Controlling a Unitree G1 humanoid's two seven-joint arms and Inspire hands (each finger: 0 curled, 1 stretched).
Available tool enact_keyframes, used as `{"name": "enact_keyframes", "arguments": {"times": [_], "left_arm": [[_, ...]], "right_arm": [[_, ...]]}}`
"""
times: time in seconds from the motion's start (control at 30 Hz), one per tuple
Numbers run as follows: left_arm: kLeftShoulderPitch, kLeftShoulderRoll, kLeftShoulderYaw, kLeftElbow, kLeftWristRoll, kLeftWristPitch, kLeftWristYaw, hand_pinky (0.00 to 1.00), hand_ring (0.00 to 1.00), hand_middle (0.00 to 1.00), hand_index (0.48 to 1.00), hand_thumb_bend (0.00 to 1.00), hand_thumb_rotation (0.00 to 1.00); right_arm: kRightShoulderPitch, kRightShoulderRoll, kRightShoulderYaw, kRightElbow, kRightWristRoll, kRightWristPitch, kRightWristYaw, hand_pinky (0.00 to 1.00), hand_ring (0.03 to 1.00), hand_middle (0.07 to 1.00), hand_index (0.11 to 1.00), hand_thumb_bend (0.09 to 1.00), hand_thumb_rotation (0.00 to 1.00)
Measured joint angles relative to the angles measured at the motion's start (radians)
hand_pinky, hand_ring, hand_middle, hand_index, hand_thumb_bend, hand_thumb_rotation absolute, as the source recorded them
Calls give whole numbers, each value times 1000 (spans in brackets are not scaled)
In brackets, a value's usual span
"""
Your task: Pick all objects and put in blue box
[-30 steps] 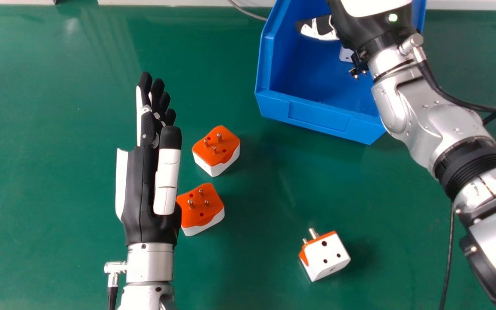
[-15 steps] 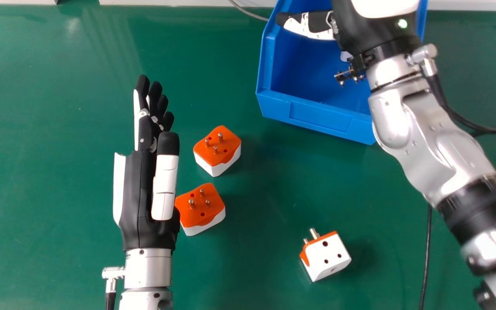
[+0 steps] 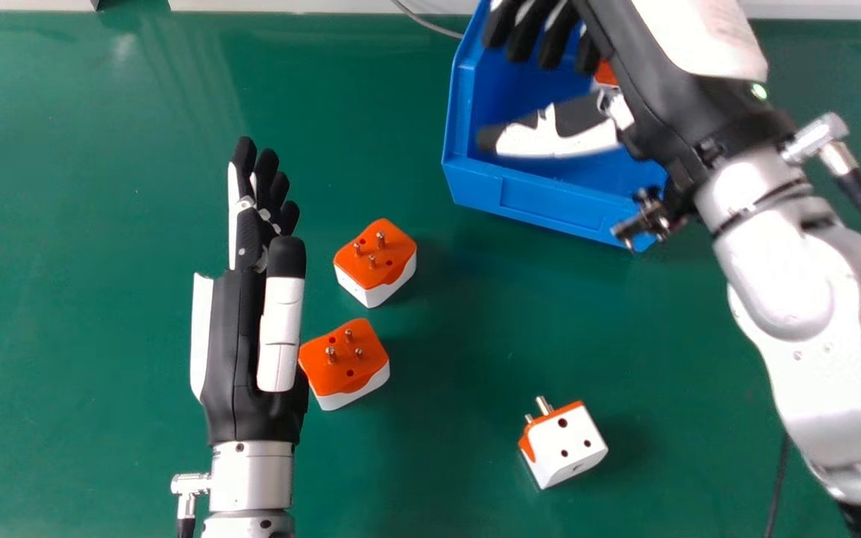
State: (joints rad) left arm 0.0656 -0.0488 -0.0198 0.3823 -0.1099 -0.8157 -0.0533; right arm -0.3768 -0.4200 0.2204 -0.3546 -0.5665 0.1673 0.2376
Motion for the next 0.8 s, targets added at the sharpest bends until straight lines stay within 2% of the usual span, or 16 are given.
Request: {"name": "enact_keyframes", "arguments": {"times": [0.17,0.2,0.3,0.33,0.47,0.5,0.6,0.67,0.7,0.8], "left_arm": [[8,0,-3,-6,1,0,-4,1000,1000,1000,1000,837,905],[9,0,-3,-6,1,0,-4,1000,1000,1000,1000,835,904],[13,0,-3,-10,3,1,-3,1000,1000,1000,1000,835,904],[14,0,-4,-12,3,1,-3,1000,1000,1000,1000,834,904],[19,0,-4,-14,3,2,-1,1000,1000,1000,1000,834,904],[20,0,-4,-14,3,3,-1,1000,1000,1000,1000,834,903],[21,0,-4,-15,4,3,3,1000,1000,1000,1000,834,903],[21,0,-4,-15,7,3,4,1000,1000,1000,1000,834,903],[21,0,-4,-15,9,3,4,1000,1000,1000,1000,833,901],[22,1,-5,-16,14,3,4,1000,1000,1000,1000,833,901]], "right_arm": [[48,-27,-12,-79,13,43,111,335,449,512,504,503,26],[53,-30,-15,-88,15,48,127,360,470,536,536,585,49],[61,-50,-19,-119,19,64,188,360,470,536,536,585,49],[61,-61,-19,-126,18,66,211,391,497,562,568,652,74],[64,-119,-18,-163,20,84,325,391,497,562,568,652,74],[64,-142,-18,-172,23,88,367,428,535,595,605,705,117],[75,-199,-18,-212,48,108,474,428,535,595,605,705,117],[87,-214,-17,-233,55,110,507,428,535,595,605,705,117],[91,-215,-17,-240,55,114,516,474,586,641,656,759,168],[108,-222,-7,-266,43,146,550,474,586,641,656,759,168]]}}
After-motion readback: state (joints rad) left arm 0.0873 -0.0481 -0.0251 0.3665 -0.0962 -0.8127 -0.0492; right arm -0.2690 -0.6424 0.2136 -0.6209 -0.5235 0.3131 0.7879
